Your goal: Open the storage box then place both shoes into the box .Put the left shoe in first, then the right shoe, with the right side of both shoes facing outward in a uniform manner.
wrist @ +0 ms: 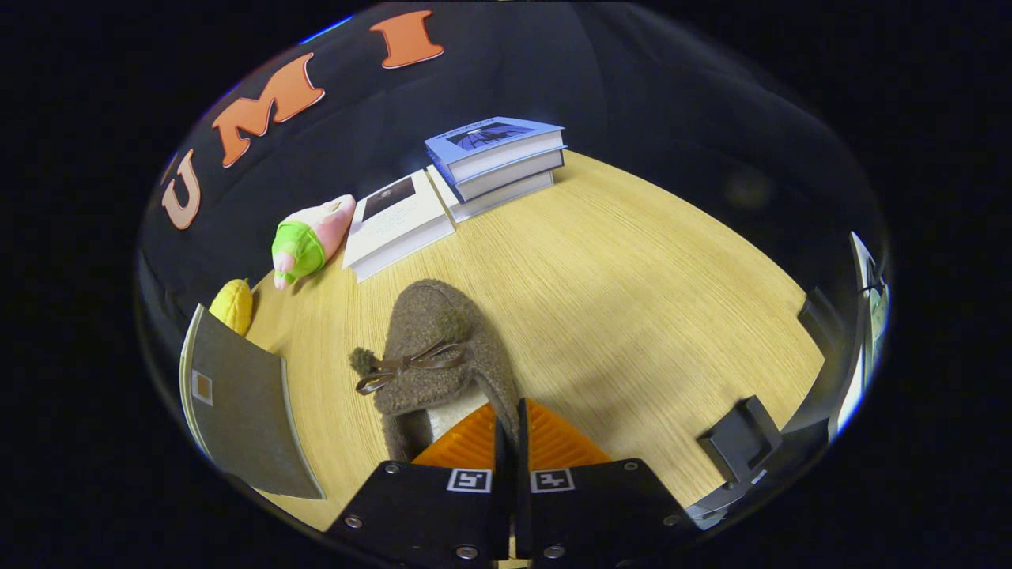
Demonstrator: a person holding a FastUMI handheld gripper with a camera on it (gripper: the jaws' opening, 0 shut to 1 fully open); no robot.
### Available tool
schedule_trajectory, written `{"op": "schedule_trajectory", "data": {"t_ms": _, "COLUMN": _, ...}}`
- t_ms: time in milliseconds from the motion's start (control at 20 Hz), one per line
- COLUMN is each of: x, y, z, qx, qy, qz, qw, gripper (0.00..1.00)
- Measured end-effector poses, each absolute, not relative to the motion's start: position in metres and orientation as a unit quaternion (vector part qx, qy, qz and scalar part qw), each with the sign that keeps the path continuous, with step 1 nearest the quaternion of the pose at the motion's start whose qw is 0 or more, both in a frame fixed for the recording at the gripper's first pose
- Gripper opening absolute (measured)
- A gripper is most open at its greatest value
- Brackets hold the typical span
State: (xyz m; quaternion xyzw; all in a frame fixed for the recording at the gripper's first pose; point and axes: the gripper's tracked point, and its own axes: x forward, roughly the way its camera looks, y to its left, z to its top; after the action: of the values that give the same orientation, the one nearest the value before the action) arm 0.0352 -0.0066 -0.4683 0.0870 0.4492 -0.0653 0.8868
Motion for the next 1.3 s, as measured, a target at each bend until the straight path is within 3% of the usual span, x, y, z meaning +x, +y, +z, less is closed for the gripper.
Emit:
{"op": "schedule_trajectory", "data": {"t_ms": 350, "x": 0.045, "y": 0.035, "z": -0.416, "qx": 0.098, "qy": 0.420, "qz": -0.038, "qw": 0.901, "gripper": 0.02}}
{"op": "schedule_trajectory", "data": {"t_ms": 850, "x": 0.051, "y": 0.158, "z": -0.311, "qx": 0.099, "qy": 0.377, "qz": 0.060, "qw": 0.919, "gripper": 0.01}}
{"op": "schedule_trajectory", "data": {"t_ms": 1300, "x": 0.020, "y": 0.270, "z": -0.309, "qx": 0.113, "qy": 0.394, "qz": 0.115, "qw": 0.905, "gripper": 0.01}}
